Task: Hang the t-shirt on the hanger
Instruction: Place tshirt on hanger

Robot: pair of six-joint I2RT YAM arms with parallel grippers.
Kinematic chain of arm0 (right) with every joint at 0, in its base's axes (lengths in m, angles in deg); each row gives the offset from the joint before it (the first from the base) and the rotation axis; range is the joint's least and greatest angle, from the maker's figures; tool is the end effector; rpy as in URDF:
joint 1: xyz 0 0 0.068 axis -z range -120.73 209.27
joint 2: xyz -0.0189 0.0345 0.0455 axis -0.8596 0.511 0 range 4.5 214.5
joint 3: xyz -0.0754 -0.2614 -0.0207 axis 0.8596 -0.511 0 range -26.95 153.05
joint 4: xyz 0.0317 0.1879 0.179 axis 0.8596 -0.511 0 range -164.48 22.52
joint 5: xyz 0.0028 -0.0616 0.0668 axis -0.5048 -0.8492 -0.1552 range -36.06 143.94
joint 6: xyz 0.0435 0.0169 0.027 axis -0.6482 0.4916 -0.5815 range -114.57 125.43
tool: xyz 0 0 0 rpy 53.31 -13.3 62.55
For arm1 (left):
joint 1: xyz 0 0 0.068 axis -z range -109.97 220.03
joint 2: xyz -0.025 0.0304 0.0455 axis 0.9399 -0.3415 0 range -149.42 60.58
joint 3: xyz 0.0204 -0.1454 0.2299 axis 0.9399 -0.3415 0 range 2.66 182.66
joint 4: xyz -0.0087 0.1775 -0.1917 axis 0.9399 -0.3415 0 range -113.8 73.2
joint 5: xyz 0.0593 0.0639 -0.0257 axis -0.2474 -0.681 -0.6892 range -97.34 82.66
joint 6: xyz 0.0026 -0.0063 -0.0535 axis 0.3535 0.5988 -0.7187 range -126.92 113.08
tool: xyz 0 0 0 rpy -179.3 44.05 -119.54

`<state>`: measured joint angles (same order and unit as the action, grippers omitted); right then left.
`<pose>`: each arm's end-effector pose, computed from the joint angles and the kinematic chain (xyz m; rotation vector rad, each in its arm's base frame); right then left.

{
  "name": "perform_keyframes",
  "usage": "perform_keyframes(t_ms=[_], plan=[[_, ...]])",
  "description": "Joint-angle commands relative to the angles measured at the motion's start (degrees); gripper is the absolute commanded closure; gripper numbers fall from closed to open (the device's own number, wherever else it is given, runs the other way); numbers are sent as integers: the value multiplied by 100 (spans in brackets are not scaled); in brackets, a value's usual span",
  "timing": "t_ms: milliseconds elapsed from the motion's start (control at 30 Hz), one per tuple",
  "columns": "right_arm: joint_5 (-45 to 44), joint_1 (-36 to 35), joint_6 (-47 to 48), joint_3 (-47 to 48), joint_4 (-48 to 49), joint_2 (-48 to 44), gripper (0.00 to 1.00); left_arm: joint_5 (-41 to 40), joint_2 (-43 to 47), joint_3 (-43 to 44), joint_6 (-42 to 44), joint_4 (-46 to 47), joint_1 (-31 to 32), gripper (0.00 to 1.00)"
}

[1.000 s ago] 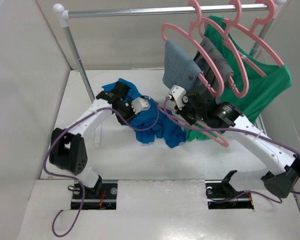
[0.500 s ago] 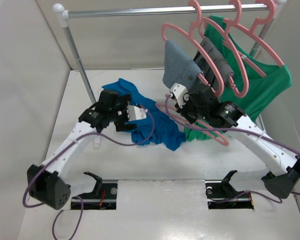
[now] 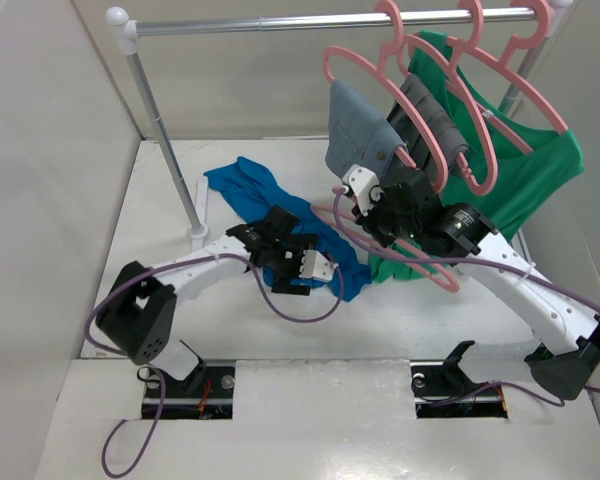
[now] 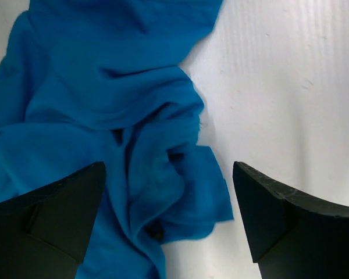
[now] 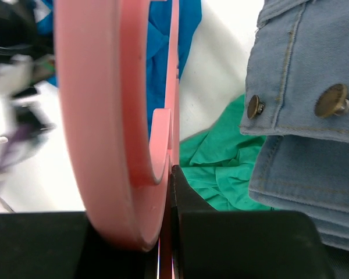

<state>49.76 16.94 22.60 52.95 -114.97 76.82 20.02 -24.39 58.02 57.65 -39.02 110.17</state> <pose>0.1930 0.1724 0.3866 -1.0924 1.9893 0.1501 0.2223 -0.2090 0.2246 1.9980 1.2892 -0.3901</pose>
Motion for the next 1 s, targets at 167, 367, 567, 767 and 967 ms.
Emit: perform_keyframes(t_ms=[167, 367, 567, 767, 967], plan=[[-12, 137, -38, 52, 363, -446, 100, 7, -863, 854, -718, 104, 64, 38], [-12, 409, 14, -9, 363, -560, 100, -318, -978, 907, -666, -10, 64, 100], [93, 524, 182, 52, 363, -508, 100, -74, -723, 1740, -315, -1325, -50, 100], [146, 524, 357, 297, 363, -455, 100, 1165, -83, 3076, 2023, -4203, -103, 100], [146, 637, 357, 667, 249, -209, 100, 2055, -379, 3920, 1286, -3140, -41, 100]])
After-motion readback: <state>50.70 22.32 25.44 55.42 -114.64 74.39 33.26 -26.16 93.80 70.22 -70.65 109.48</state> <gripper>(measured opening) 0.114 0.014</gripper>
